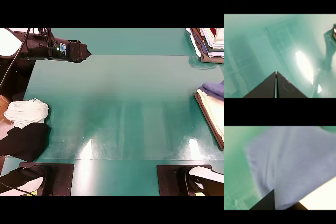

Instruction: Fold the shirts.

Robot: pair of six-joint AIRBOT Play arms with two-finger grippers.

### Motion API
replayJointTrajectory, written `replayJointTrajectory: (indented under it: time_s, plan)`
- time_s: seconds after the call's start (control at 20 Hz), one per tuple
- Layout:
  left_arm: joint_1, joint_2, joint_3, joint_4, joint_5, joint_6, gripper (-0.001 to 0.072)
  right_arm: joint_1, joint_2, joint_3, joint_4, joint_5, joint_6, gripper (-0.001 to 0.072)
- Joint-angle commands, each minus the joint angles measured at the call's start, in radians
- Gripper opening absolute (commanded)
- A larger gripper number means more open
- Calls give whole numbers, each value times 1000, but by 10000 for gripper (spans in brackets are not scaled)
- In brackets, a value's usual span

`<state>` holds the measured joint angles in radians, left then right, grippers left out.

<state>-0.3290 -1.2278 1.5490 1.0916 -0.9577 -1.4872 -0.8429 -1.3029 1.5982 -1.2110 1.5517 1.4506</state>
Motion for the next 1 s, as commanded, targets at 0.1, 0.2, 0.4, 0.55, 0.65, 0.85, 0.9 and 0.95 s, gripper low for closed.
replayJointTrajectory:
  time_s: [0.1,0.2,0.4,0.55,0.65,0.85,0.9,0.95]
  plan:
    - [-1,0,0,0,0,3,30,-184,159,-291,-140,3,-26,554]
    - [-1,0,0,0,0,3,30,-232,195,-309,-6,-35,-27,560]
    - [-1,0,0,0,-1,3,30,-127,216,-216,244,-80,-27,557]
    - [-1,0,0,-1,-5,2,30,122,216,-112,274,-90,-27,556]
    - [-1,0,0,-1,2,2,30,312,216,-60,273,-115,-27,553]
    - [-1,0,0,-1,2,2,30,638,216,10,266,-195,-28,280]
    - [-1,0,0,-1,2,2,31,703,216,24,265,-209,-31,145]
    - [-1,0,0,-1,2,2,30,754,216,35,265,-221,-43,21]
